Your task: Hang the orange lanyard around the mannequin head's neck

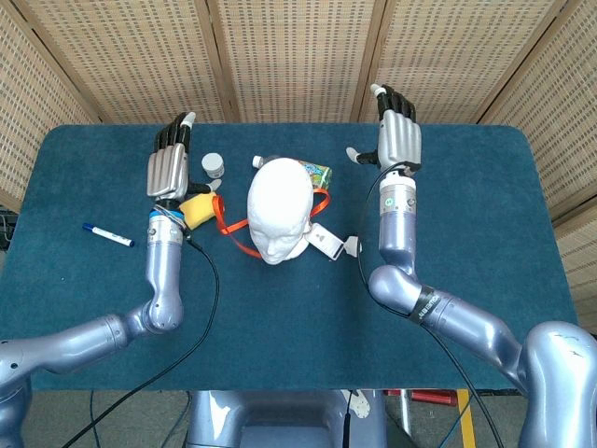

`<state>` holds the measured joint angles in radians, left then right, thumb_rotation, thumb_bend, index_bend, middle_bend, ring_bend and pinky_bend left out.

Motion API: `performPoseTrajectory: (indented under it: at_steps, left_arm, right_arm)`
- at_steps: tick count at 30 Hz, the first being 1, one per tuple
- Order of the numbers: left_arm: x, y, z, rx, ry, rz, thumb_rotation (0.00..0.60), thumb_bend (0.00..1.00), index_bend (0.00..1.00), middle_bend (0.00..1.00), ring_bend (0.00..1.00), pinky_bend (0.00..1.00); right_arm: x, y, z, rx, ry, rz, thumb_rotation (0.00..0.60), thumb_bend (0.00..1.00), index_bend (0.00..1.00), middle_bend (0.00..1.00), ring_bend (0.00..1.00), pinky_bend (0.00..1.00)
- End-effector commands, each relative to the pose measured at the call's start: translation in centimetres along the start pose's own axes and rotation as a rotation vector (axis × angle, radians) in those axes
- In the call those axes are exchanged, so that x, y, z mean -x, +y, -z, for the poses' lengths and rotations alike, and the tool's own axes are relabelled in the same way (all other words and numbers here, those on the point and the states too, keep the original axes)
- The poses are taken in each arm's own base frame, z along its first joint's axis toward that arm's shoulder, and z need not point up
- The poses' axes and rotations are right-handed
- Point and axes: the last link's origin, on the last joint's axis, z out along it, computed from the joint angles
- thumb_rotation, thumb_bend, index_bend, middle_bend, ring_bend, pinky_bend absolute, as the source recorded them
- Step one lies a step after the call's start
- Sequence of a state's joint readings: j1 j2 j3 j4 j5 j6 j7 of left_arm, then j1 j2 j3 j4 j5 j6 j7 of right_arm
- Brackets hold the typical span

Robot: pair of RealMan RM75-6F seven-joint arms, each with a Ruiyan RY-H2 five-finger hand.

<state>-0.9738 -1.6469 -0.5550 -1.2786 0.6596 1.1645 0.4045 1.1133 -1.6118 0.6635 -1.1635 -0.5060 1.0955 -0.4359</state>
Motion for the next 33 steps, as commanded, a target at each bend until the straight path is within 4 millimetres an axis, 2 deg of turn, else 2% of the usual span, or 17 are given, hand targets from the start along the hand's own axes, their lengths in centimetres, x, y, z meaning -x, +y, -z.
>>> performPoseTrajectory:
  at_steps: [1,4,9,11,12,13,15,17,19,20,26,33]
  left_arm:
    - [-0.7,-0.7,0.4,0.011,0.000,-0.012,0.600,0.08,0.00,0.00,0.00,0.00]
    - [-1.5,-1.7,0.9,0.027,-0.021,-0.063,0.600,0.01,0.00,0.00,0.00,0.00]
    - [-3.0,-3.4,1.8,0.044,-0.056,-0.088,0.600,0.00,0.00,0.00,0.00,0.00]
    - [-3.6,-4.2,2.4,0.057,-0.057,-0.099,0.600,0.00,0.00,0.00,0.00,0.00]
    - [-3.9,-4.8,2.8,0.065,-0.053,-0.109,0.600,0.00,0.00,0.00,0.00,0.00]
    - [-4.3,-5.3,3.3,0.073,-0.048,-0.116,0.600,0.00,0.00,0.00,0.00,0.00]
    - [-5.1,-6.5,4.5,0.085,-0.033,-0.131,0.600,0.00,0.00,0.00,0.00,0.00]
    - [-5.9,-7.8,5.8,0.090,-0.019,-0.147,0.600,0.00,0.00,0.00,0.00,0.00]
    - [-6.6,-9.1,7.1,0.085,-0.008,-0.162,0.600,0.00,0.00,0.00,0.00,0.00]
    - [-6.9,-9.6,7.7,0.084,-0.006,-0.167,0.600,0.00,0.00,0.00,0.00,0.00]
    - [-8.3,-13.2,11.7,0.054,-0.005,-0.192,0.600,0.00,0.00,0.00,0.00,0.00]
    - [-9.5,-16.5,16.2,-0.004,-0.016,-0.221,0.600,0.00,0.00,0.00,0.00,0.00]
  right_arm:
    - [-0.3,0.5,0.4,0.007,0.008,0.004,0.600,0.00,0.09,0.04,0.00,0.00]
    - [-0.8,1.5,0.8,0.021,0.012,0.014,0.600,0.00,0.09,0.04,0.00,0.00]
    - [-1.3,3.4,2.0,0.033,-0.004,0.027,0.600,0.04,0.09,0.04,0.00,0.00]
    - [-1.5,4.2,2.7,0.026,-0.011,0.045,0.600,0.14,0.09,0.08,0.00,0.00]
    - [-1.7,4.8,3.1,0.021,-0.008,0.061,0.600,0.21,0.09,0.14,0.03,0.00]
    - [-2.0,5.3,3.5,0.015,-0.001,0.075,0.600,0.30,0.09,0.24,0.10,0.02]
    - [-2.6,6.5,4.4,-0.001,0.023,0.114,0.600,0.43,0.09,0.40,0.25,0.13]
    - [-3.1,8.0,5.2,-0.007,0.035,0.149,0.600,0.61,0.09,0.56,0.42,0.42]
    - [-3.6,9.5,6.0,-0.001,0.039,0.167,0.600,0.73,0.09,0.65,0.51,0.62]
    - [-3.8,10.1,6.3,0.002,0.033,0.168,0.600,0.79,0.09,0.68,0.55,0.68]
    - [-4.5,13.9,9.2,-0.014,-0.054,0.195,0.600,0.96,0.12,0.73,0.63,0.83]
    - [-3.9,18.1,13.1,-0.031,-0.243,0.286,0.600,1.00,0.13,0.75,0.66,0.86]
